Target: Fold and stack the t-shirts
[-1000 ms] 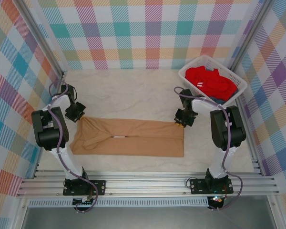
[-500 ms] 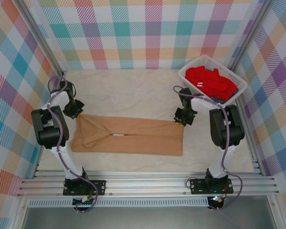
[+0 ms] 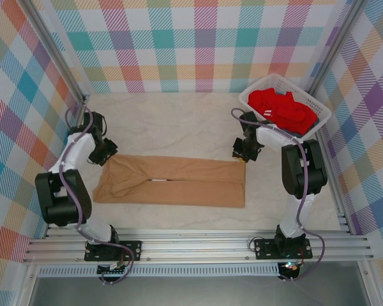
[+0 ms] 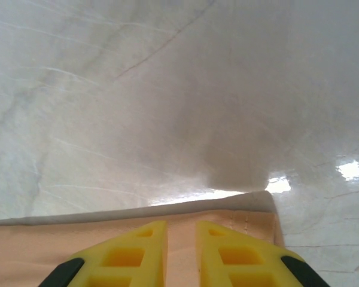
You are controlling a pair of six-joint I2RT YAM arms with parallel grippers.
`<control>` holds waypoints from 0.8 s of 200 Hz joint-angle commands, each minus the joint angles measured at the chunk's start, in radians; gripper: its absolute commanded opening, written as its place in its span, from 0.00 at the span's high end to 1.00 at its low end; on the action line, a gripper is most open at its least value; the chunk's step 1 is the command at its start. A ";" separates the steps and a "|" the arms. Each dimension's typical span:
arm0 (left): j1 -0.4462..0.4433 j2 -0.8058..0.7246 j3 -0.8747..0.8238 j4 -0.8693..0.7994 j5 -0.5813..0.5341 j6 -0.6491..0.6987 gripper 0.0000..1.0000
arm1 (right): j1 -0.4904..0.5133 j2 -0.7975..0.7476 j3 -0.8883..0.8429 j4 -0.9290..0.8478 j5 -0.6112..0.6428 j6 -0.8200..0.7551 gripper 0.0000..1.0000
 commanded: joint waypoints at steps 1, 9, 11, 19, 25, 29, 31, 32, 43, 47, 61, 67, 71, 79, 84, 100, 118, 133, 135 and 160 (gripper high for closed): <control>0.003 -0.020 -0.101 -0.064 0.008 -0.021 0.67 | -0.004 0.020 0.027 -0.015 -0.025 -0.020 0.81; 0.011 -0.028 -0.126 -0.048 0.015 -0.017 0.69 | -0.005 0.023 0.026 -0.012 -0.028 -0.020 0.80; 0.014 -0.028 -0.132 -0.044 0.018 -0.016 0.69 | -0.004 0.023 0.026 -0.011 -0.028 -0.020 0.81; 0.031 -0.019 -0.145 -0.020 0.038 -0.007 0.70 | -0.004 0.025 0.025 -0.010 -0.031 -0.020 0.81; 0.045 -0.005 -0.146 -0.008 0.047 0.001 0.72 | -0.004 0.025 0.024 -0.009 -0.032 -0.020 0.81; 0.053 0.006 -0.146 0.000 0.043 0.010 0.73 | -0.004 0.025 0.023 -0.007 -0.033 -0.021 0.80; 0.056 0.012 -0.145 0.005 0.038 0.015 0.74 | -0.004 0.025 0.022 -0.007 -0.033 -0.021 0.81; 0.059 0.015 -0.144 0.007 0.036 0.018 0.74 | -0.005 0.026 0.022 -0.008 -0.034 -0.021 0.81; 0.084 0.043 -0.136 0.041 0.027 0.047 0.76 | -0.004 0.026 0.021 -0.009 -0.033 -0.023 0.81; 0.090 0.051 -0.134 0.053 0.027 0.062 0.76 | -0.005 0.027 0.021 -0.008 -0.034 -0.025 0.81; 0.108 0.068 -0.136 0.112 0.027 0.097 0.75 | -0.004 0.028 0.021 -0.012 -0.033 -0.026 0.81; 0.115 0.075 -0.137 0.132 0.036 0.108 0.74 | -0.005 0.028 0.022 -0.011 -0.032 -0.026 0.81; 0.120 0.079 -0.138 0.147 0.048 0.116 0.74 | -0.005 0.028 0.021 -0.012 -0.033 -0.026 0.80; 0.124 0.089 -0.140 0.174 0.071 0.129 0.74 | -0.005 0.028 0.021 -0.011 -0.032 -0.025 0.81; 0.124 0.095 -0.140 0.184 0.084 0.135 0.74 | -0.005 0.028 0.021 -0.012 -0.032 -0.024 0.81; 0.124 0.124 -0.129 0.173 0.090 0.142 0.76 | -0.004 0.028 0.018 -0.014 -0.029 -0.019 0.81; 0.124 0.128 -0.142 0.185 0.094 0.149 0.77 | -0.005 0.028 0.016 -0.013 -0.029 -0.014 0.81; 0.125 0.131 -0.145 0.179 0.106 0.148 0.79 | -0.004 0.028 0.014 -0.014 -0.027 -0.012 0.81; 0.124 0.130 -0.145 0.174 0.104 0.146 0.79 | -0.004 0.029 0.014 -0.014 -0.026 -0.012 0.81; 0.125 0.080 -0.169 0.163 0.088 0.133 0.78 | -0.004 0.029 0.014 -0.012 -0.025 -0.007 0.81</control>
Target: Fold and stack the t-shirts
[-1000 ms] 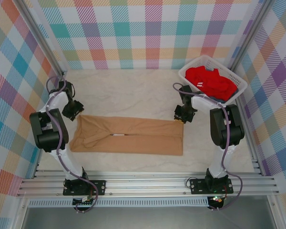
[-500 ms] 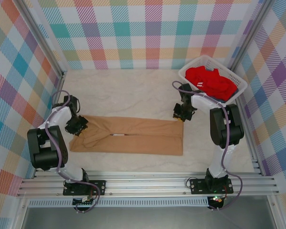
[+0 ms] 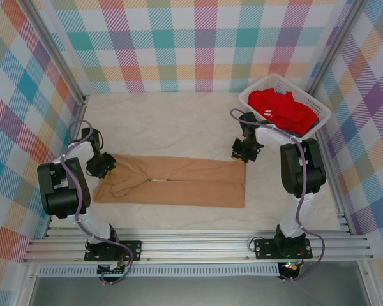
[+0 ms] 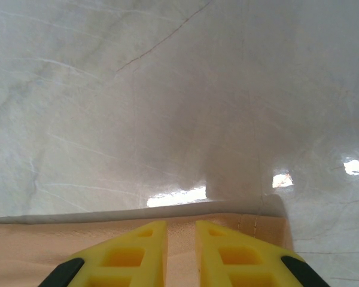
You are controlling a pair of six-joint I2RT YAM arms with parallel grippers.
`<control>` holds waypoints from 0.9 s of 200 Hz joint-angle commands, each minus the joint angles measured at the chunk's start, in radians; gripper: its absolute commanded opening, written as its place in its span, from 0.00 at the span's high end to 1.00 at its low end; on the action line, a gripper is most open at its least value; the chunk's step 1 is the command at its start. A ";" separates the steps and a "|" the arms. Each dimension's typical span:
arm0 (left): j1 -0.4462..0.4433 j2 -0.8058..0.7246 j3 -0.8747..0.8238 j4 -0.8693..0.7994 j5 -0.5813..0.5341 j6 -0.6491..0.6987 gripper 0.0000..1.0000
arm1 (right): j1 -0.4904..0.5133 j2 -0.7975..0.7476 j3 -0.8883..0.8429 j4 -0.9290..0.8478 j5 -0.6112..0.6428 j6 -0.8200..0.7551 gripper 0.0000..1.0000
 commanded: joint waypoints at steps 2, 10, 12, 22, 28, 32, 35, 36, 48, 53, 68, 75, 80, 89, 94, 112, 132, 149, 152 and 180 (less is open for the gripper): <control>0.007 -0.049 -0.029 -0.013 0.008 0.005 0.78 | -0.004 0.014 0.013 -0.011 -0.006 0.001 0.81; 0.007 -0.063 -0.034 -0.029 0.001 0.000 0.78 | -0.004 0.015 0.013 -0.010 -0.006 0.002 0.81; 0.008 -0.064 -0.034 -0.033 -0.003 -0.002 0.78 | -0.005 0.016 0.013 -0.010 -0.006 0.004 0.81; 0.007 -0.089 -0.044 -0.043 -0.014 -0.004 0.77 | -0.004 0.016 0.014 -0.009 -0.007 0.005 0.81; 0.006 -0.108 -0.057 -0.041 -0.019 -0.007 0.77 | -0.004 0.016 0.013 -0.008 -0.007 0.007 0.81; 0.007 -0.120 -0.067 -0.037 -0.016 -0.006 0.76 | -0.004 0.016 0.013 -0.008 -0.007 0.007 0.81; 0.007 -0.130 -0.072 -0.035 -0.013 -0.005 0.76 | -0.004 0.016 0.013 -0.008 -0.008 0.007 0.81; 0.007 -0.131 -0.074 -0.034 -0.013 -0.005 0.76 | -0.004 0.016 0.013 -0.007 -0.009 0.007 0.81; 0.007 -0.154 -0.085 -0.043 -0.007 -0.001 0.76 | -0.004 0.016 0.016 -0.009 -0.009 0.007 0.81; 0.006 -0.162 -0.090 -0.045 -0.002 -0.001 0.76 | -0.005 0.016 0.016 -0.010 -0.009 0.006 0.81; 0.001 -0.187 -0.096 -0.059 0.011 -0.011 0.76 | -0.004 0.016 0.016 -0.013 -0.006 0.004 0.81; -0.006 -0.199 -0.095 -0.071 0.012 -0.017 0.76 | -0.005 0.016 0.017 -0.014 -0.006 0.002 0.81; -0.014 -0.207 -0.096 -0.077 0.013 -0.021 0.76 | -0.005 0.016 0.018 -0.015 -0.006 0.002 0.81; -0.028 -0.213 -0.102 -0.080 0.014 -0.029 0.76 | -0.004 0.016 0.018 -0.016 -0.006 0.001 0.81; -0.034 -0.211 -0.111 -0.080 0.016 -0.034 0.76 | -0.004 0.016 0.018 -0.015 -0.006 0.001 0.81; -0.037 -0.197 -0.148 -0.049 0.033 -0.056 0.76 | -0.005 0.019 0.018 -0.014 -0.009 0.001 0.81; -0.038 -0.187 -0.172 0.001 0.047 -0.072 0.76 | -0.004 0.020 0.016 -0.015 -0.009 -0.002 0.81; -0.040 -0.166 -0.168 0.027 0.063 -0.076 0.77 | -0.004 0.018 0.014 -0.016 -0.009 -0.002 0.81; -0.040 -0.162 -0.164 0.027 0.063 -0.075 0.77 | -0.004 0.017 0.013 -0.015 -0.009 -0.003 0.81; -0.045 -0.142 -0.163 0.022 0.043 -0.063 0.78 | -0.005 0.013 0.005 -0.013 -0.007 0.002 0.81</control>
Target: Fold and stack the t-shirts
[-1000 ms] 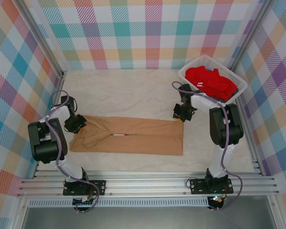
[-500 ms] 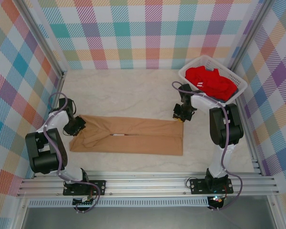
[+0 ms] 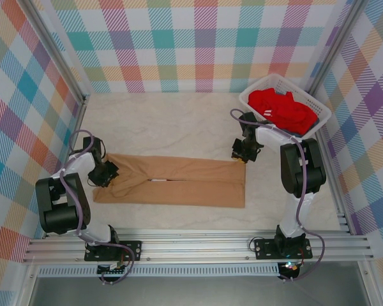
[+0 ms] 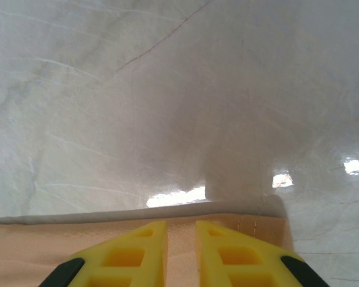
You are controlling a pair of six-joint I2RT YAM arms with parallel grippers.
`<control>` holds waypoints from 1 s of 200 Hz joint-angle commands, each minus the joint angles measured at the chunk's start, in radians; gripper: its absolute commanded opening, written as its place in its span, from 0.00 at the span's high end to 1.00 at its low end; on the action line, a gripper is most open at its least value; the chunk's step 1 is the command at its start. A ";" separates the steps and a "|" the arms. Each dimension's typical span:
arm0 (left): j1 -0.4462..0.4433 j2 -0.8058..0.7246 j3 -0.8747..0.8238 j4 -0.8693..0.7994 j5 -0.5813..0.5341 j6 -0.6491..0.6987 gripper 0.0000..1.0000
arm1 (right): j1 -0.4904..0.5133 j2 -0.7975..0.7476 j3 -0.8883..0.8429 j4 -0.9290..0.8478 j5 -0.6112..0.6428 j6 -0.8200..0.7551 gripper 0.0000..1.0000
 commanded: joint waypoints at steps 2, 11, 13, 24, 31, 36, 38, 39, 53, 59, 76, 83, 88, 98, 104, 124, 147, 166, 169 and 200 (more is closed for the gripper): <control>-0.012 0.019 0.003 0.011 -0.001 -0.007 0.79 | -0.004 0.012 0.005 -0.011 -0.007 0.002 0.81; -0.012 0.024 0.001 0.014 0.000 -0.001 0.79 | -0.005 0.010 0.003 -0.010 -0.009 0.003 0.81; -0.013 0.025 0.002 0.014 0.001 0.000 0.79 | -0.005 0.010 0.002 -0.009 -0.009 0.003 0.81; -0.013 0.030 0.002 0.019 0.005 0.000 0.79 | -0.004 0.010 0.001 -0.010 -0.008 0.003 0.81; -0.014 0.033 0.002 0.020 0.008 0.000 0.81 | -0.004 0.010 0.001 -0.010 -0.008 0.005 0.81; -0.014 0.033 0.003 0.023 0.009 0.000 0.82 | -0.004 0.010 -0.001 -0.008 -0.008 0.005 0.81; -0.015 0.033 0.004 0.023 0.010 0.000 0.82 | -0.004 0.010 -0.001 -0.008 -0.009 0.005 0.81; -0.015 0.032 0.005 0.024 0.010 0.000 0.83 | -0.004 0.011 -0.001 -0.008 -0.008 0.005 0.81; -0.015 0.032 0.013 0.021 0.009 -0.001 0.86 | -0.004 0.010 -0.002 -0.005 -0.009 0.007 0.81; -0.016 0.031 0.016 0.017 0.008 -0.001 0.88 | -0.004 0.010 -0.004 -0.004 -0.009 0.008 0.81; -0.019 0.024 0.022 0.008 -0.001 0.000 0.92 | -0.004 0.012 -0.004 -0.004 -0.009 0.008 0.81; -0.021 0.019 0.022 0.005 -0.007 0.001 0.92 | -0.005 0.012 -0.004 -0.004 -0.009 0.008 0.81; -0.021 0.016 0.022 0.001 -0.011 0.000 0.93 | -0.004 0.012 -0.004 -0.004 -0.008 0.008 0.81; -0.021 0.009 0.028 -0.009 -0.022 0.001 0.94 | -0.005 0.013 -0.003 -0.006 -0.008 0.007 0.81; -0.021 0.005 0.032 -0.015 -0.028 0.001 0.94 | -0.004 0.013 -0.002 -0.005 -0.008 0.008 0.81; -0.020 -0.011 0.049 -0.035 -0.043 0.003 0.95 | -0.005 0.018 0.003 -0.010 -0.007 0.008 0.81; -0.022 -0.015 0.083 -0.067 -0.065 0.007 0.96 | -0.004 0.024 0.011 -0.015 -0.006 0.005 0.82; -0.021 -0.010 0.106 -0.088 -0.078 0.008 0.96 | -0.004 0.028 0.016 -0.018 -0.006 0.003 0.82; -0.022 -0.008 0.109 -0.093 -0.081 0.009 0.96 | -0.005 0.028 0.017 -0.018 -0.006 0.003 0.82; -0.022 0.001 0.147 -0.115 -0.091 0.005 0.97 | -0.004 0.035 0.025 -0.025 -0.006 0.002 0.82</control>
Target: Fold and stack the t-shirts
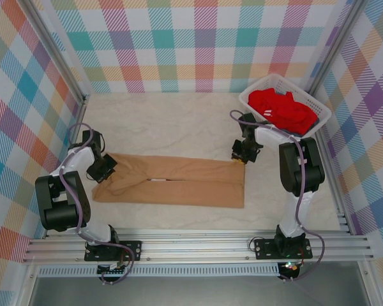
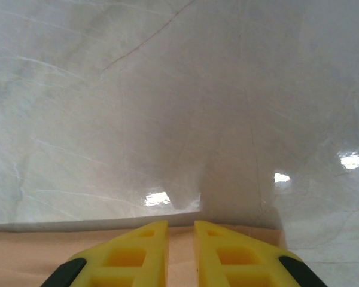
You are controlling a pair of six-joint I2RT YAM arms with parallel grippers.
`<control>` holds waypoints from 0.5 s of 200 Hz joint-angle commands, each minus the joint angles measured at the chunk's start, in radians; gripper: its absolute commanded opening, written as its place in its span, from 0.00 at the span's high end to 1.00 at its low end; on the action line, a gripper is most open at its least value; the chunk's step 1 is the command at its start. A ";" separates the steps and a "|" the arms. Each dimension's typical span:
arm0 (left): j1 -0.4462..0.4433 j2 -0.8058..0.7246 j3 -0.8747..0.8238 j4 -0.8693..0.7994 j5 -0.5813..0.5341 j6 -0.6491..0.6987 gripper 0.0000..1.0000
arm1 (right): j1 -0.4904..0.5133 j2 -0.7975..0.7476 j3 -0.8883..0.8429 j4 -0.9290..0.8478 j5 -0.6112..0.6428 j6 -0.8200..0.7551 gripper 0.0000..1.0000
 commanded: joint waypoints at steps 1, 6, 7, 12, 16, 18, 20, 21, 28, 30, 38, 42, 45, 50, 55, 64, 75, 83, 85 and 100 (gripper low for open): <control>-0.009 -0.015 0.045 -0.055 -0.034 0.003 0.96 | -0.004 0.015 0.025 -0.025 -0.006 0.001 0.82; -0.009 -0.013 0.053 -0.061 -0.038 0.002 0.97 | -0.005 0.014 0.027 -0.025 -0.006 0.002 0.82; -0.010 -0.012 0.056 -0.062 -0.038 0.003 0.97 | -0.004 0.014 0.027 -0.026 -0.006 0.002 0.82; -0.010 -0.012 0.062 -0.067 -0.042 0.002 0.97 | -0.004 0.015 0.027 -0.025 -0.005 0.001 0.82; -0.011 -0.010 0.069 -0.071 -0.045 0.004 0.97 | -0.004 0.016 0.027 -0.026 -0.006 0.002 0.82; -0.011 -0.010 0.072 -0.072 -0.046 0.003 0.96 | -0.005 0.016 0.027 -0.026 -0.006 0.002 0.82; -0.010 -0.009 0.074 -0.075 -0.046 0.003 0.97 | -0.005 0.016 0.027 -0.025 -0.006 0.001 0.82; -0.011 -0.009 0.075 -0.076 -0.047 0.004 0.96 | -0.005 0.017 0.027 -0.026 -0.006 0.001 0.82; -0.012 -0.007 0.084 -0.081 -0.051 0.004 0.97 | -0.004 0.019 0.028 -0.026 -0.006 0.001 0.82; -0.011 -0.004 0.087 -0.083 -0.052 0.006 0.97 | -0.004 0.019 0.028 -0.027 -0.006 0.001 0.82; -0.012 -0.002 0.096 -0.089 -0.051 0.007 0.96 | -0.004 0.023 0.030 -0.029 -0.005 0.002 0.82; -0.012 0.001 0.102 -0.095 -0.050 0.010 0.96 | -0.005 0.024 0.030 -0.029 -0.004 0.001 0.82; -0.012 0.004 0.106 -0.097 -0.050 0.010 0.96 | -0.005 0.025 0.031 -0.030 -0.004 0.001 0.82; -0.014 0.009 0.113 -0.106 -0.048 0.010 0.96 | -0.004 0.028 0.031 -0.031 -0.004 0.000 0.82; -0.016 0.012 0.119 -0.112 -0.045 0.013 0.96 | -0.004 0.029 0.031 -0.032 -0.005 0.000 0.82; -0.018 0.020 0.123 -0.119 -0.037 0.019 0.95 | -0.004 0.032 0.033 -0.031 -0.007 -0.001 0.82; -0.020 0.036 0.125 -0.125 -0.031 0.028 0.94 | -0.004 0.034 0.034 -0.032 -0.009 -0.001 0.82; -0.021 0.052 0.124 -0.128 -0.030 0.033 0.93 | -0.005 0.035 0.034 -0.031 -0.009 0.000 0.82; -0.021 0.057 0.123 -0.129 -0.030 0.033 0.92 | -0.005 0.035 0.034 -0.030 -0.009 0.000 0.82; -0.021 0.084 0.112 -0.129 -0.033 0.038 0.91 | -0.004 0.034 0.037 -0.031 -0.009 0.000 0.82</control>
